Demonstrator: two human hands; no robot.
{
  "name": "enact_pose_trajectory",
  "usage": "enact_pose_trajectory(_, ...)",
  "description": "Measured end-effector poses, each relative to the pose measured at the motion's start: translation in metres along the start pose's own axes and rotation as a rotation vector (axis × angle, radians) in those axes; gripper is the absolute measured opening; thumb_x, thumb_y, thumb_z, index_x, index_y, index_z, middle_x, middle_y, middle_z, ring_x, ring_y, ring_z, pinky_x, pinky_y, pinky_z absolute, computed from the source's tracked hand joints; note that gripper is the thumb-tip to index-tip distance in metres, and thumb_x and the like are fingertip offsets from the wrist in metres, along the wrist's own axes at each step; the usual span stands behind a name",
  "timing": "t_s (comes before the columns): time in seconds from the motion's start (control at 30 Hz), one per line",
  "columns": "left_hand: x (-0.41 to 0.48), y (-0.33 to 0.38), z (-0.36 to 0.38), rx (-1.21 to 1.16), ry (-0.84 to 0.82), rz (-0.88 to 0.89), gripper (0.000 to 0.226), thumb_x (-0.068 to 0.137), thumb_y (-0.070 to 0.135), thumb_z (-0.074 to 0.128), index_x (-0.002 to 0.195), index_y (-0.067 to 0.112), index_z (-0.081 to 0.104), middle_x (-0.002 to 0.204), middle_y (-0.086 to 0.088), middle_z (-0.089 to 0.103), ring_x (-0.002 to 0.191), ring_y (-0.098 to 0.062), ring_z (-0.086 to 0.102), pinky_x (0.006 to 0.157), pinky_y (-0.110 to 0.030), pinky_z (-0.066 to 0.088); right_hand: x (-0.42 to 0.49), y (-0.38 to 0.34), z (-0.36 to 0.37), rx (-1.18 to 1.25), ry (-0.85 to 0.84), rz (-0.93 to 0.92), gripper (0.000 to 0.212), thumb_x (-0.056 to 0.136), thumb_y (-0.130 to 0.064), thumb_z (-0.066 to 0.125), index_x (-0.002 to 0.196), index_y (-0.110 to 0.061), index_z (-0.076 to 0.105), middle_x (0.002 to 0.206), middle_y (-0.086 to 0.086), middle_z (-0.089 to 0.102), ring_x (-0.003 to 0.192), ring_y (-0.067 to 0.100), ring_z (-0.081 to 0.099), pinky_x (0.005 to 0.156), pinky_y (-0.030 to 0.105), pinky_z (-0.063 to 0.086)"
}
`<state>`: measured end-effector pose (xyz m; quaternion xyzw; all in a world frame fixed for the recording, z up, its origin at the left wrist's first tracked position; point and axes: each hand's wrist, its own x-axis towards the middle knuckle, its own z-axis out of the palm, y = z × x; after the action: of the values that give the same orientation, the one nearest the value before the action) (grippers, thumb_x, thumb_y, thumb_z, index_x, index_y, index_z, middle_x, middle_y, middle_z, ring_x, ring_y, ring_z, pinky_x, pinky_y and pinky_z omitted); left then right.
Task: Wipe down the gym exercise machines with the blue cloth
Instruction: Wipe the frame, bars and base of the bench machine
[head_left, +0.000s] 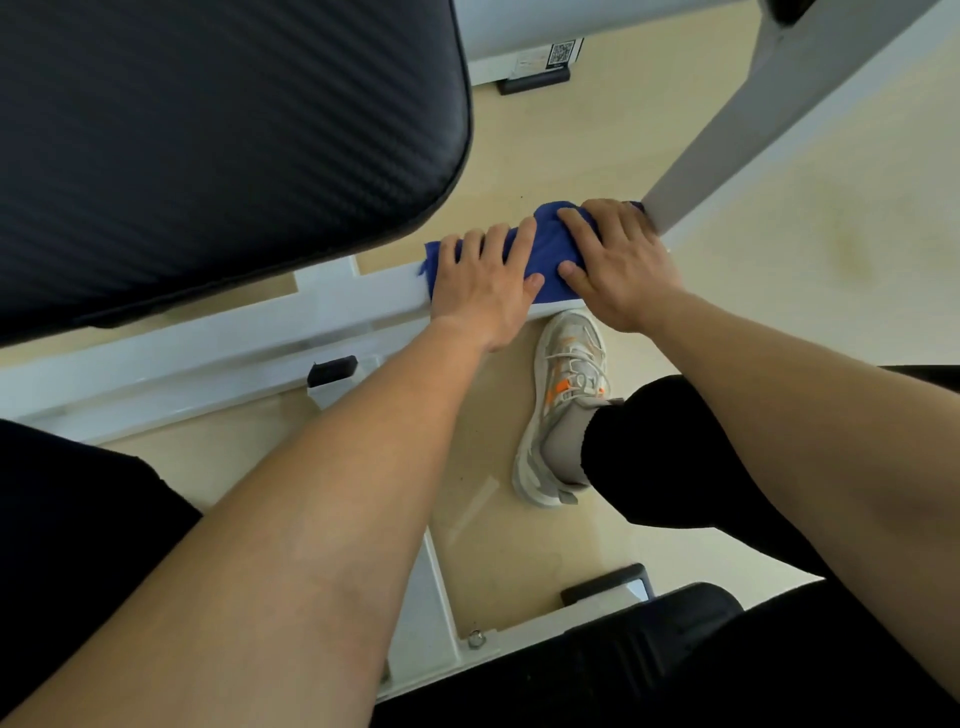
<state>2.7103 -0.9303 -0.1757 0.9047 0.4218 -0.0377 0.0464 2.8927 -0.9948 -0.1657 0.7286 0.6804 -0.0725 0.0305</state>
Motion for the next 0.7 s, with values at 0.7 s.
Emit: enact_pose_trajectory(0.7,-0.022,-0.013,-0.012,0.074,-0.176,-0.19,0.069,0.1,0.049,0.036,0.154,0.027,-0.001,0.15,-0.013,0.027,0.135,-0.037,0.028,0.117,-0.054,0.013,-0.003,-0.024,0.012,0.074,-0.006,-0.105,0.064,0.103,-0.047,0.027,0.159,-0.023,0.007,0.162,0.011,0.016,0.15,0.031,0.012,0.123,0.045,0.009)
